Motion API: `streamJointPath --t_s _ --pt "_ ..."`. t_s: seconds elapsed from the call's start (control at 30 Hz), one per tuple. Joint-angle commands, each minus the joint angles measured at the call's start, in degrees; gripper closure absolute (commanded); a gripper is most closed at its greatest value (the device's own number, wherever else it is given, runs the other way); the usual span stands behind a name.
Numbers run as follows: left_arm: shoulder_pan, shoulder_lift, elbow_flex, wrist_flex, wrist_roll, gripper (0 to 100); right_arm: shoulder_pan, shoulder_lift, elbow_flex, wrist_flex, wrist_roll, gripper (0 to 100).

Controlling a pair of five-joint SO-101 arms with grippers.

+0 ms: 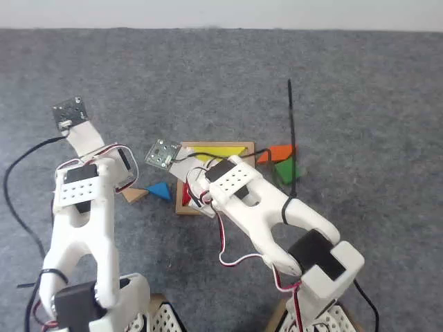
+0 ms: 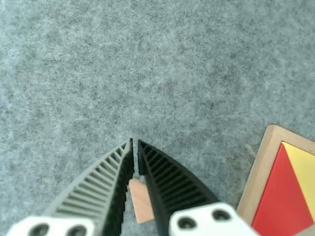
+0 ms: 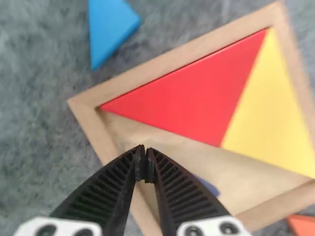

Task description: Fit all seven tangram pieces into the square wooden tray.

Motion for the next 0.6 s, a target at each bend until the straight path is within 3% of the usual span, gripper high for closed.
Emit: streamJointPath --t_s 0.0,0.57 --pt "0.09 -2.64 -1.8 -1.32 -0.44 99 3.03 0.31 -3.6 -0.84 -0.79 99.1" --pt "0.09 -2.64 -1.8 -1.32 -0.44 99 12.53 1.36 -10.55 -3.3 -0.88 99.1"
